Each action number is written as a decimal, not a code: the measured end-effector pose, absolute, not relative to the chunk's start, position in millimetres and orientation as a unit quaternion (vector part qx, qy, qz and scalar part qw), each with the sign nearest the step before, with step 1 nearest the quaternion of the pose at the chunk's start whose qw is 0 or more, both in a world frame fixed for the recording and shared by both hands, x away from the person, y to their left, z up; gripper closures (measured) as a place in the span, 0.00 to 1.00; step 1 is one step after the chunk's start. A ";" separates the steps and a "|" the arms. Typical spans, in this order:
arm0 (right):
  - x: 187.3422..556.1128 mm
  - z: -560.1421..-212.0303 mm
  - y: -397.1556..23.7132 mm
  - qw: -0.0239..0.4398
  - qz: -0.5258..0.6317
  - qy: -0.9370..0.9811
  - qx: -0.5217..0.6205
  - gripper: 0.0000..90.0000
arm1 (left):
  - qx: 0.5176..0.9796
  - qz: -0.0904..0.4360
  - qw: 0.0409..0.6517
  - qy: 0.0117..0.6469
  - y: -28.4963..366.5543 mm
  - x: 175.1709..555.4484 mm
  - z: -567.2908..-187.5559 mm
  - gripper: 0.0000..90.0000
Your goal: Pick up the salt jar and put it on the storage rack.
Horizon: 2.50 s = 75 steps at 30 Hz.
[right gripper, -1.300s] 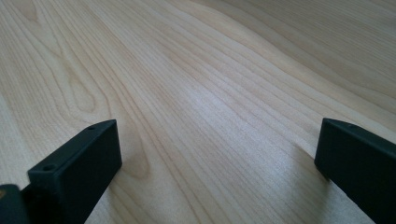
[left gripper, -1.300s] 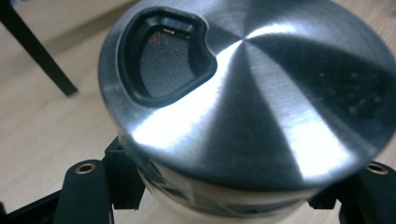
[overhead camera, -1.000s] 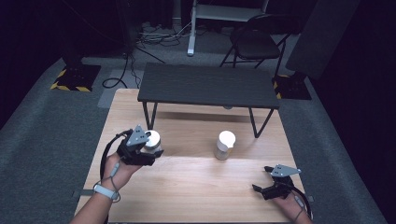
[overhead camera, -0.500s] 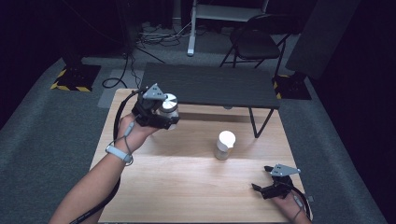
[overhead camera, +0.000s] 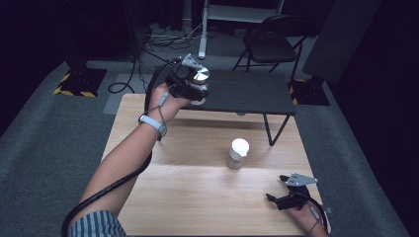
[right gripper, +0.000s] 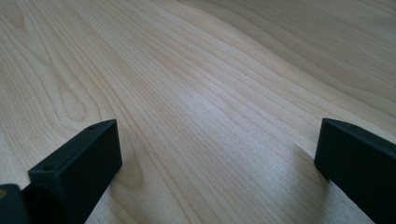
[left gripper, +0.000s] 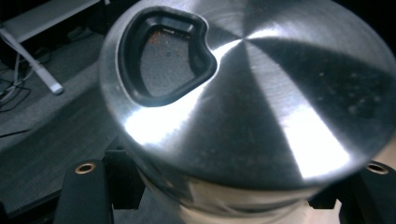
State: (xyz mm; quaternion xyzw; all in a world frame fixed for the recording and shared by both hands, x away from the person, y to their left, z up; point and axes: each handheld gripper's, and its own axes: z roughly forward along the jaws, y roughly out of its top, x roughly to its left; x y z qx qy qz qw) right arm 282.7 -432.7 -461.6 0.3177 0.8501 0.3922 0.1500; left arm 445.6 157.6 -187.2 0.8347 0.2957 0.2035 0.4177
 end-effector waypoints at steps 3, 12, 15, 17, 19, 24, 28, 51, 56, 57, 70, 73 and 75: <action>282.7 -461.5 -432.6 0.150 0.392 0.850 0.318 0.00 | 0.827 0.206 0.422 0.308 152.8 461.4 -192.8 0.34; 283.2 -461.4 -431.7 0.151 0.391 0.849 0.321 0.00 | 0.820 0.205 0.419 0.331 139.7 494.7 -212.6 0.34; 283.4 -461.4 -431.7 0.151 0.391 0.849 0.321 0.00 | 0.821 0.198 0.412 0.342 134.1 503.3 -215.0 0.34; 283.7 -461.3 -431.7 0.151 0.391 0.849 0.321 0.00 | 0.824 0.197 0.404 0.346 130.2 509.3 -216.2 0.34; 283.7 -461.3 -431.7 0.151 0.391 0.849 0.321 0.00 | 0.823 0.194 0.405 0.347 130.7 513.2 -218.5 0.34; 283.4 -461.3 -431.4 0.151 0.391 0.849 0.322 0.00 | 0.815 0.185 0.419 0.355 136.1 518.7 -226.8 0.34; 283.4 -461.3 -431.4 0.151 0.391 0.849 0.322 0.00 | 0.814 0.187 0.424 0.351 137.5 518.1 -229.9 0.34; 281.3 -461.9 -431.6 0.153 0.391 0.847 0.324 0.00 | 0.779 0.212 0.479 0.344 216.3 427.2 -215.8 0.03; 281.2 -461.9 -431.5 0.153 0.392 0.847 0.324 0.00 | 0.776 0.225 0.482 0.338 239.9 383.3 -211.1 0.02; 281.1 -462.2 -431.6 0.154 0.392 0.847 0.324 0.00 | 0.775 0.227 0.484 0.337 244.1 376.2 -209.9 0.02; 281.2 -462.0 -432.4 0.152 0.392 0.849 0.319 0.00 | 0.763 0.225 0.506 0.333 285.6 297.4 -224.6 0.02; 281.2 -462.0 -432.4 0.152 0.392 0.849 0.320 0.00 | 0.761 0.224 0.505 0.338 291.5 286.0 -237.2 0.02; 281.2 -462.0 -432.4 0.152 0.392 0.849 0.320 0.00 | 0.761 0.227 0.503 0.341 292.9 281.5 -243.2 0.02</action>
